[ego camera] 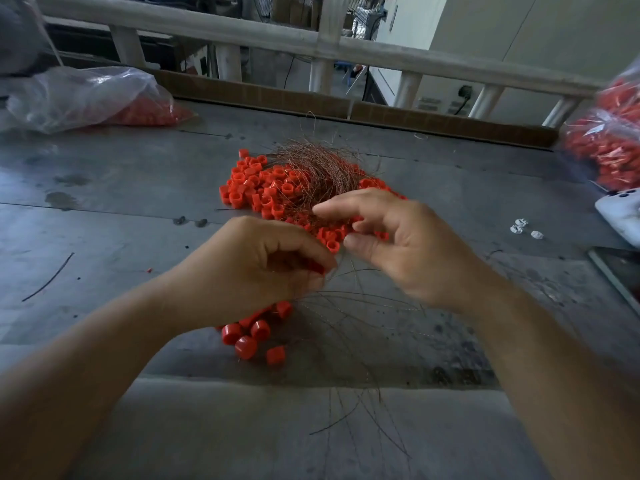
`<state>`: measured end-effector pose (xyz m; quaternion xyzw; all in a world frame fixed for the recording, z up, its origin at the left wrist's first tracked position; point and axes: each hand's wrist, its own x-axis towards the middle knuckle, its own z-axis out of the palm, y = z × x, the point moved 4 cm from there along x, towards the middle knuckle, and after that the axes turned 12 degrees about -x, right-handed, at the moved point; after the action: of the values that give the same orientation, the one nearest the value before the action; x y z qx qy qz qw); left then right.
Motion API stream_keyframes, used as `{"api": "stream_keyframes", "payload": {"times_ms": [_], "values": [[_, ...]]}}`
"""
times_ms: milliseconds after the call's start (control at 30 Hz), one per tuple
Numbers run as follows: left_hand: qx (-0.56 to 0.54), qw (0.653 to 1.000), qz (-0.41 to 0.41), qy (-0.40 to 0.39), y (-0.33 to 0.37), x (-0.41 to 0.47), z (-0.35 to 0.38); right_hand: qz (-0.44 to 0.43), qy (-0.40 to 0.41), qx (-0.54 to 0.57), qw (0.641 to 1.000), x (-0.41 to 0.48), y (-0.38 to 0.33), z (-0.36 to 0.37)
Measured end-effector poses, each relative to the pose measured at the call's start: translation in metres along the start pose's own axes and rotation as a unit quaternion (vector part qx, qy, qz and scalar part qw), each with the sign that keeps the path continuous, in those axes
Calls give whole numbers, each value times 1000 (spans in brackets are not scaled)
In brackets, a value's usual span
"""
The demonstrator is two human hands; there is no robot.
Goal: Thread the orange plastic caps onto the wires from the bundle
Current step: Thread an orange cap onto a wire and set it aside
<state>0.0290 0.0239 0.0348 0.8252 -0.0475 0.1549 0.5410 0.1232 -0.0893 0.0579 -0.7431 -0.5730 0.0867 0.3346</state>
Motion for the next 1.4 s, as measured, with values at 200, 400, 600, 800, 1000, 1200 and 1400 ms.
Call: {"api": "stream_keyframes", "payload": {"times_ms": [200,400,600,800,1000,1200,1400], "values": [[-56,998,15,-6,7,-2,-4,-33,61,-61,996,1,-3,5],[-145,988,-1,58,4,1,-11,-27,155,-118,980,0,1,-13],[-152,979,-22,133,-1,2,-19,-26,198,-68,978,-2,-2,-20],[-149,981,-18,124,-1,3,-13,-26,174,-56,983,-1,-5,-13],[-168,979,-16,114,0,3,-13,-36,155,-51,986,0,-6,-7],[-179,979,-14,99,3,2,-13,-33,143,-53,988,-1,-6,-6],[-185,976,-23,114,1,1,-14,-38,150,-37,987,0,-7,-6]]}}
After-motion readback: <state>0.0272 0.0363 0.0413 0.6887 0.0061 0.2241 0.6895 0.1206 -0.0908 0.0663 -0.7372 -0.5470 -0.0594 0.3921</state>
